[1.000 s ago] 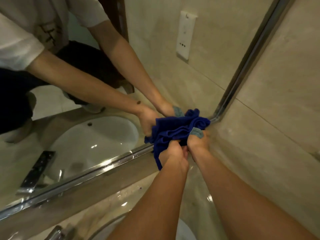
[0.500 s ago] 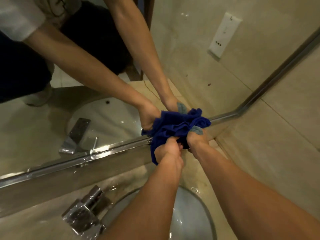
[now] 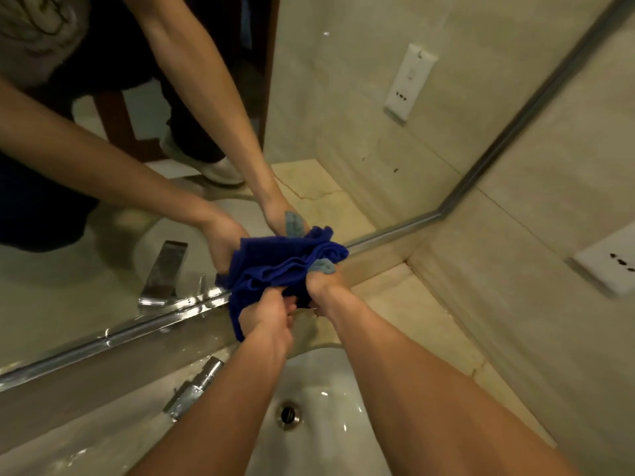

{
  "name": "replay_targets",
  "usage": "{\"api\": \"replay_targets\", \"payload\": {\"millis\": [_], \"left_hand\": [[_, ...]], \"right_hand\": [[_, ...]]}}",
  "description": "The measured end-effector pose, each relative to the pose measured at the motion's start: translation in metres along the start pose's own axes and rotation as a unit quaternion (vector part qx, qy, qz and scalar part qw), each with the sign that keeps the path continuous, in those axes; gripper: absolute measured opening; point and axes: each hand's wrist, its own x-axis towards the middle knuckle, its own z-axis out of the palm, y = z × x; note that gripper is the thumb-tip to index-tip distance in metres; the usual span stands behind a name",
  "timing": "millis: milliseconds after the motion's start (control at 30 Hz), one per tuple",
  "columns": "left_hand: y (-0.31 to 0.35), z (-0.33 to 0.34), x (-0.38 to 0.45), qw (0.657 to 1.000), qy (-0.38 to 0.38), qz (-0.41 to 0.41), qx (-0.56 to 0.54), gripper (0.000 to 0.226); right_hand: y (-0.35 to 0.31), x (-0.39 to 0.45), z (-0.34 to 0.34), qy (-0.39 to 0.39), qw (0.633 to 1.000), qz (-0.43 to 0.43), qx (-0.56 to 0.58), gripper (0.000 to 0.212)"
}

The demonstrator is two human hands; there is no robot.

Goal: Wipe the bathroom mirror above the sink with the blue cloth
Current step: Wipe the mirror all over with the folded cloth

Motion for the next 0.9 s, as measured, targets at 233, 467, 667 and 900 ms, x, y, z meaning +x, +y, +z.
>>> {"api": "replay_targets", "payload": {"millis": [233,467,667,900], "left_hand": [[-0.011,0.036,0.003,1.0,-0.002,-0.014,-0.008,0.014],[-0.038,0.11,0.006,0.999,-0.035,-0.033,-0.006,0.011],[-0.05,0.142,0.009,0.999,-0.033,-0.019,0.007,0.031],[-0.051,0.118,0.008,0.994,-0.091,-0.037,0.051,0.02]], "right_hand": [[0.006,0.035,-0.014,0.006,0.999,-0.04,0.016,0.011],[0.014,0.104,-0.064,0.043,0.998,-0.019,0.035,0.02],[0.02,0.146,-0.081,0.006,0.996,0.046,0.078,0.04],[0.03,0.142,-0.08,0.048,0.999,-0.005,0.006,0.04]]}}
